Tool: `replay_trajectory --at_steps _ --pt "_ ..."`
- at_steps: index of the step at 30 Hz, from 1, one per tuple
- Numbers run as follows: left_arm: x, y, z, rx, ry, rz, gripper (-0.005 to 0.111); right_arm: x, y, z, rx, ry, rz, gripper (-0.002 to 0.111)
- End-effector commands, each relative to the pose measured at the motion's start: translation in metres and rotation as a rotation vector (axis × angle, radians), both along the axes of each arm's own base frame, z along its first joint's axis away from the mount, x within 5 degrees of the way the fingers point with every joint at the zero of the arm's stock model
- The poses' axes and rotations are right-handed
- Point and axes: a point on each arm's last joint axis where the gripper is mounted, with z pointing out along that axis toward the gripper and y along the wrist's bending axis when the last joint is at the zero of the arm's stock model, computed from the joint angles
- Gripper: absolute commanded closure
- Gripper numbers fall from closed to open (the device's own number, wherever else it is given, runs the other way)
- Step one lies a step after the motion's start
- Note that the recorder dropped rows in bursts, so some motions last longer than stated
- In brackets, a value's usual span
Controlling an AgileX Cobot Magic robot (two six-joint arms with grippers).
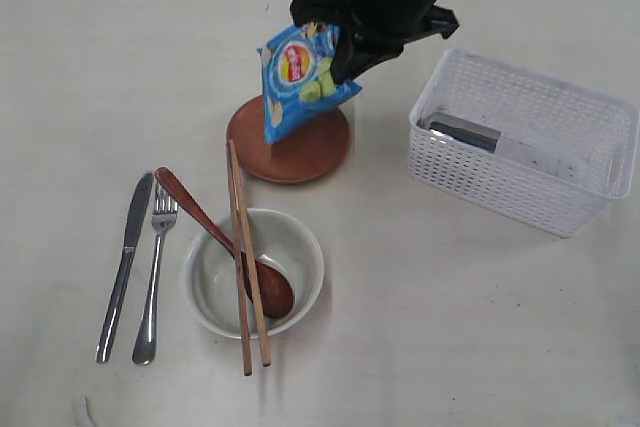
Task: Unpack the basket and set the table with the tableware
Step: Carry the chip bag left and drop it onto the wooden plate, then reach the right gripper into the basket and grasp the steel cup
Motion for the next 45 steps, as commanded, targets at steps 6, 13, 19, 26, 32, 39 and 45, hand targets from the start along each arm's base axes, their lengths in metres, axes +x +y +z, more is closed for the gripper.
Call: replay_trajectory --at_steps 6,13,19,26,32,39,45 --pt "0.000 0.000 0.000 -0.016 0.005 0.003 0.107 0.001 0.022 -0.041 0.006 0.092 0.006 0.108" --pt "0.000 0.000 0.000 -0.016 0.005 0.003 0.107 0.000 0.025 -0.046 0.009 0.122 0.010 0.108" --pt "0.000 0.000 0.000 -0.016 0.005 0.003 0.107 -0.010 0.030 -0.047 -0.011 0.164 0.082 0.095" --pt "0.000 0.000 0.000 -0.016 0.005 0.003 0.107 -0.009 0.038 -0.041 0.085 0.159 0.036 0.073" --pt "0.000 0.000 0.000 -0.016 0.005 0.003 0.107 -0.019 0.032 -0.042 0.025 0.246 0.131 0.073" --pt "0.000 0.000 0.000 -0.018 0.007 0.003 0.107 -0.012 0.012 -0.019 -0.205 0.154 0.124 0.055" --pt "0.000 0.000 0.000 -0.018 0.007 0.003 0.107 -0.029 -0.023 0.053 -0.295 -0.068 0.028 0.055"
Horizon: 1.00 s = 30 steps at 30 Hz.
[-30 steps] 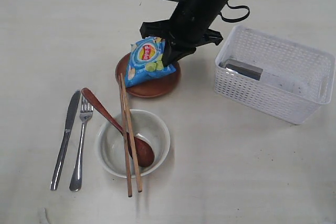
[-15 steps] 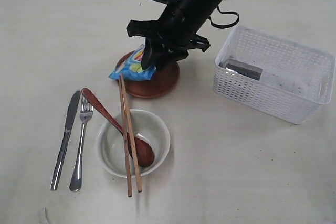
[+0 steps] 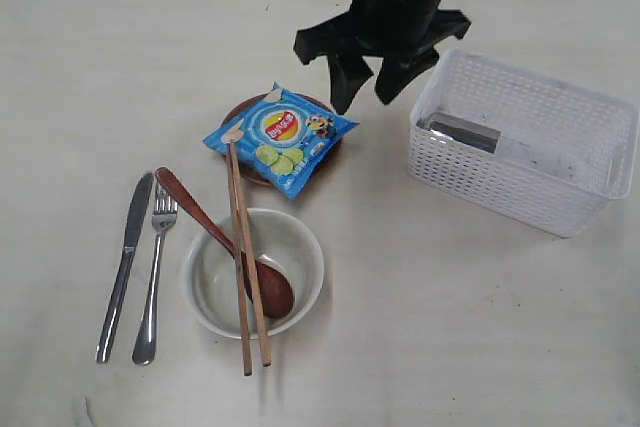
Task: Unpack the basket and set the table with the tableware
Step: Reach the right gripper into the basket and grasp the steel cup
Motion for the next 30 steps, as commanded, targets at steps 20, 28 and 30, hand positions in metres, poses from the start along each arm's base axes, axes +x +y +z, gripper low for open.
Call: replay_trajectory --at_steps 20,28,30 --pt "0.000 0.000 0.000 -0.023 0.010 0.000 0.107 -0.046 -0.182 -0.058 0.396 -0.016 -0.690 0.055" --pt "0.000 0.000 0.000 -0.023 0.010 0.000 0.107 -0.034 -0.185 -0.085 0.365 -0.014 -0.727 0.055" --pt "0.000 0.000 0.000 -0.023 0.010 0.000 0.107 -0.032 -0.184 -0.088 0.384 -0.019 -0.716 0.055"
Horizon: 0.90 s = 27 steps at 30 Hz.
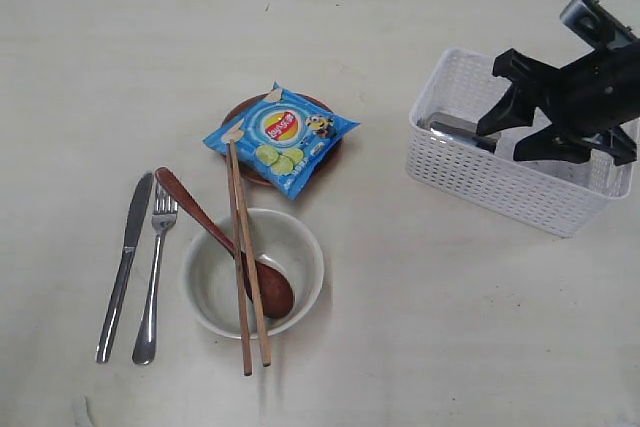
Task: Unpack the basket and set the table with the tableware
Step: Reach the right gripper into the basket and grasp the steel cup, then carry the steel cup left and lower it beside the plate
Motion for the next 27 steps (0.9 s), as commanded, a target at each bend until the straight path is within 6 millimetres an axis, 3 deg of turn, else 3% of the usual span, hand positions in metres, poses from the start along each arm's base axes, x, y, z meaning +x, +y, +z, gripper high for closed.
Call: replay_trajectory --at_steps 1,13,15,20,27 --pt "0.000 0.000 0.000 -0.017 0.006 0.002 0.107 0.006 0.000 -0.008 0.024 -0.038 0.004 0.055" --pt "0.000 0.000 0.000 -0.017 0.006 0.002 0.107 0.016 0.011 -0.030 0.190 -0.049 0.021 0.057" --pt "0.000 0.000 0.000 -0.017 0.006 0.002 0.107 0.017 0.013 -0.029 0.209 -0.072 0.030 0.064" --pt "0.000 0.000 0.000 -0.017 0.006 0.002 0.107 0.019 0.012 -0.029 0.200 -0.090 0.025 0.105" --pt "0.000 0.000 -0.001 -0.016 0.008 0.002 0.107 0.017 0.013 -0.016 0.199 -0.129 0.038 0.109"
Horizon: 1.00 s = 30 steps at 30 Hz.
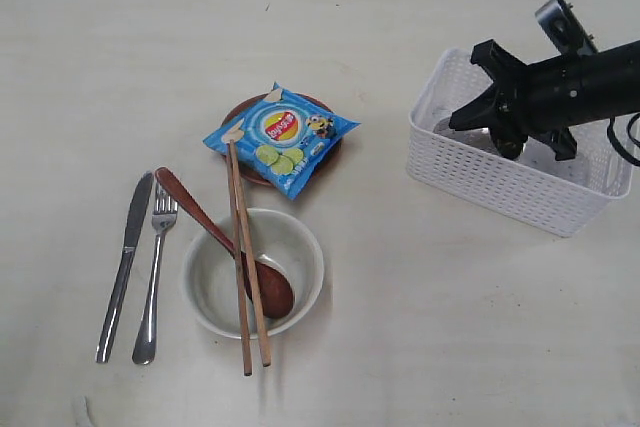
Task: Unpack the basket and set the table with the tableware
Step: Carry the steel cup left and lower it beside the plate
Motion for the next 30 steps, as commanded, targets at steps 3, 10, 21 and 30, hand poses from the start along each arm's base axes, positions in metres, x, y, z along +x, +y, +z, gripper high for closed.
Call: replay_trajectory --at_steps 3,10,21,30 --pt "0.000 0.000 -0.001 -0.016 0.008 0.002 0.107 -0.003 -0.003 0.029 -0.020 -0.103 0.008 0.109" --pt "0.000 0.000 -0.001 -0.016 0.008 0.002 0.107 0.000 0.016 0.112 -0.124 -0.306 0.119 0.109" --pt "0.000 0.000 -0.001 -0.016 0.008 0.002 0.107 0.019 0.150 0.186 -0.382 -0.299 0.408 0.109" --pt "0.000 0.000 -0.001 -0.009 0.007 0.003 0.107 0.031 0.274 0.139 -0.382 -0.213 0.680 0.109"
